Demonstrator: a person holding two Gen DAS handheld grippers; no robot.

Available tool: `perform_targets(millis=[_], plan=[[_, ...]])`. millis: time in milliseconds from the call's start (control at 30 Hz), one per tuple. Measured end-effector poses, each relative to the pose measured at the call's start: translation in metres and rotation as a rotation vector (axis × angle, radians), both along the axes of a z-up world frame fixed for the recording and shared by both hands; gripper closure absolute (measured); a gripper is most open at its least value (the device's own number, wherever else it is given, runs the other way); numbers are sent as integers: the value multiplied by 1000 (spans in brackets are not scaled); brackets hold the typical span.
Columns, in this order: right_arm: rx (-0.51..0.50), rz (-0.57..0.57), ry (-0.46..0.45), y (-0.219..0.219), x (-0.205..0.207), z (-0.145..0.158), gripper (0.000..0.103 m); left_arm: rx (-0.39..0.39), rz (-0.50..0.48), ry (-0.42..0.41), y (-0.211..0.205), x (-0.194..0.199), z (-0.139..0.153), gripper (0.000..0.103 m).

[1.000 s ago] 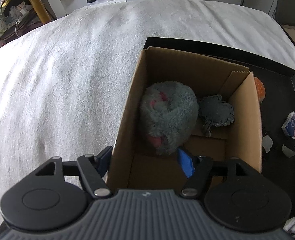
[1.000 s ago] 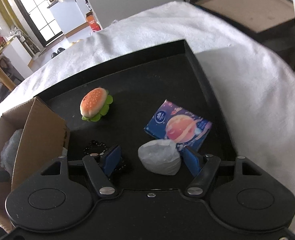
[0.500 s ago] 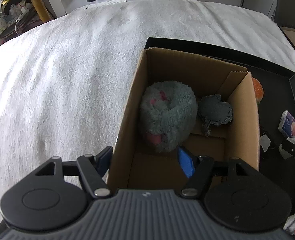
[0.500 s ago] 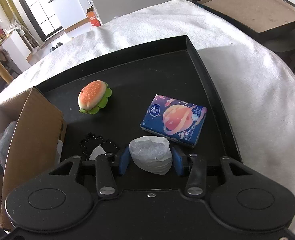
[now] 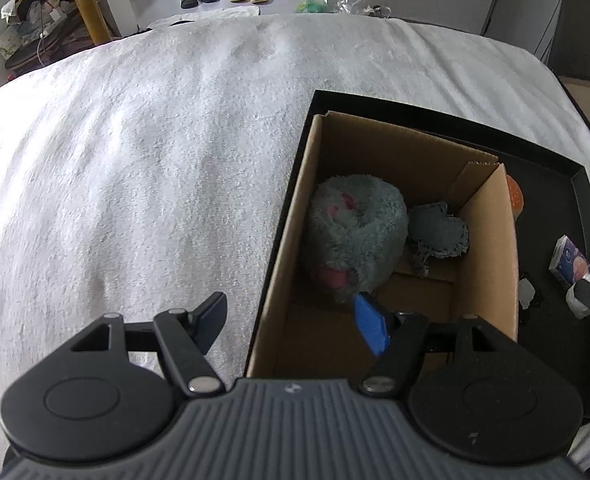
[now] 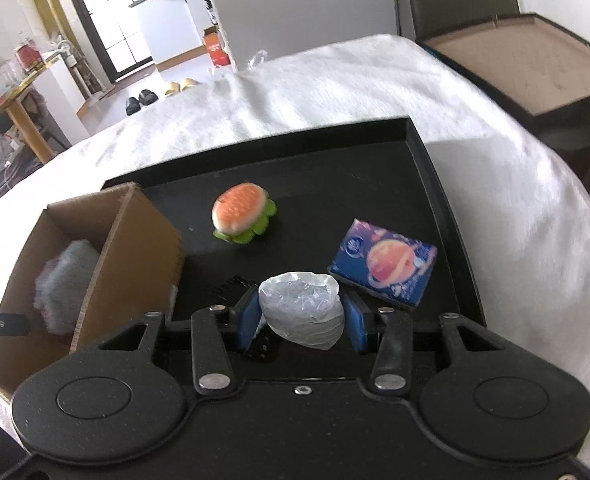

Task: Organize soft objects
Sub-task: 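Grasp the white plastic bag with the right tool and lift it toward the box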

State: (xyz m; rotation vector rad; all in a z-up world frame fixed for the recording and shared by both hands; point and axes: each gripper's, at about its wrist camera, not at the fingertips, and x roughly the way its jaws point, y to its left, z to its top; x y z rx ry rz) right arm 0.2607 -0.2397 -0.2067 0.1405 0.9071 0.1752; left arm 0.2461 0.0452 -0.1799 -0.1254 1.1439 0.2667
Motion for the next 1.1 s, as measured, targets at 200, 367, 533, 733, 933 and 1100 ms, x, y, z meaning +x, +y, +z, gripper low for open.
perform_targets(millis=[200, 367, 533, 733, 933, 1100], plan=[[16, 38, -40, 17, -4, 21, 60, -12, -5, -11, 7, -6, 5, 34], [30, 89, -69, 36, -8, 37, 60, -27, -12, -33, 13, -11, 12, 34], [36, 133, -106, 52, -12, 50, 60, -52, -11, -48, 19, -15, 12, 34], [31, 166, -134, 68, -14, 61, 60, -86, -7, -58, 28, -19, 9, 35], [18, 183, -142, 84, -13, 69, 59, -125, -8, -72, 32, -21, 3, 37], [19, 183, -137, 94, -9, 71, 59, -174, 4, -87, 36, -22, -1, 38]])
